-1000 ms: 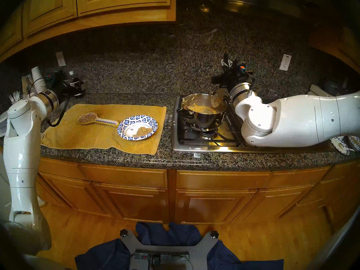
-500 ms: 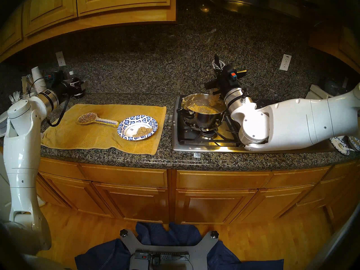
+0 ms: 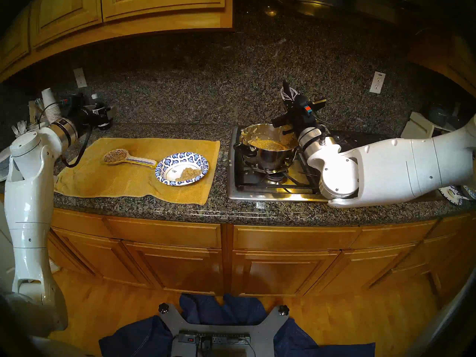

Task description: Scoop oatmeal into bowl

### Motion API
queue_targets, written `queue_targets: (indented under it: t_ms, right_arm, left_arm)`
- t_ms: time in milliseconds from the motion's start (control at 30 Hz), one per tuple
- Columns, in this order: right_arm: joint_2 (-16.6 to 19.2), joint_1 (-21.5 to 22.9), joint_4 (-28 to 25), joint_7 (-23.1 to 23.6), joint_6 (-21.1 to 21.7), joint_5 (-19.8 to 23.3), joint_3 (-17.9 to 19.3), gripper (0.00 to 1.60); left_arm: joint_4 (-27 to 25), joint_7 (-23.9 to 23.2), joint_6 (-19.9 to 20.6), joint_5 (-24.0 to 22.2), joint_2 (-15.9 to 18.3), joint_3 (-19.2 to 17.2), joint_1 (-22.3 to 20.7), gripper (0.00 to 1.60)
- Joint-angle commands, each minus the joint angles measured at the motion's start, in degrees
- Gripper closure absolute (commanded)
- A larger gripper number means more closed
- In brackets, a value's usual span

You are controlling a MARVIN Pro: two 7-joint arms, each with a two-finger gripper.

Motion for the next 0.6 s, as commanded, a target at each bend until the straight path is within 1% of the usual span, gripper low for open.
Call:
queue_targets:
  t_ms: [0,233,400,433,467,500,567]
  right_arm:
    - [0.62,1.64,-0.79,-0.97,0.02,-3.19,0.34,1.6]
    - [0.39,1.25,-1.28,-0.3,-0.33,-3.8,-0.09,1.6]
    - [-0.05,1.35,-1.86,1.07,-1.24,-2.57,0.08,1.6]
    - [-0.07,1.35,-2.13,1.42,-1.62,-1.7,0.22,1.6]
    - [0.09,1.17,-3.05,1.86,-2.77,1.12,0.91,1.6]
    - [0.09,1.17,-3.05,1.86,-2.77,1.12,0.91,1.6]
    - [0.26,1.13,-3.86,2.33,-3.66,3.66,1.47,1.6]
  left_arm:
    - [-1.55,-0.12,-1.03,-0.19,0.45,-0.26,-1.84,0.0]
    - [-1.55,-0.1,-1.04,-0.22,0.47,-0.25,-1.83,0.0]
    - [-1.55,-0.09,-1.03,-0.24,0.48,-0.24,-1.82,0.0]
    - [-1.55,-0.08,-1.02,-0.24,0.49,-0.24,-1.82,0.0]
    - [-1.55,-0.07,-1.01,-0.25,0.5,-0.24,-1.81,0.0]
    - [-1.55,-0.07,-1.01,-0.25,0.5,-0.24,-1.81,0.0]
    - [-1.55,-0.07,-0.98,-0.26,0.5,-0.23,-1.81,0.0]
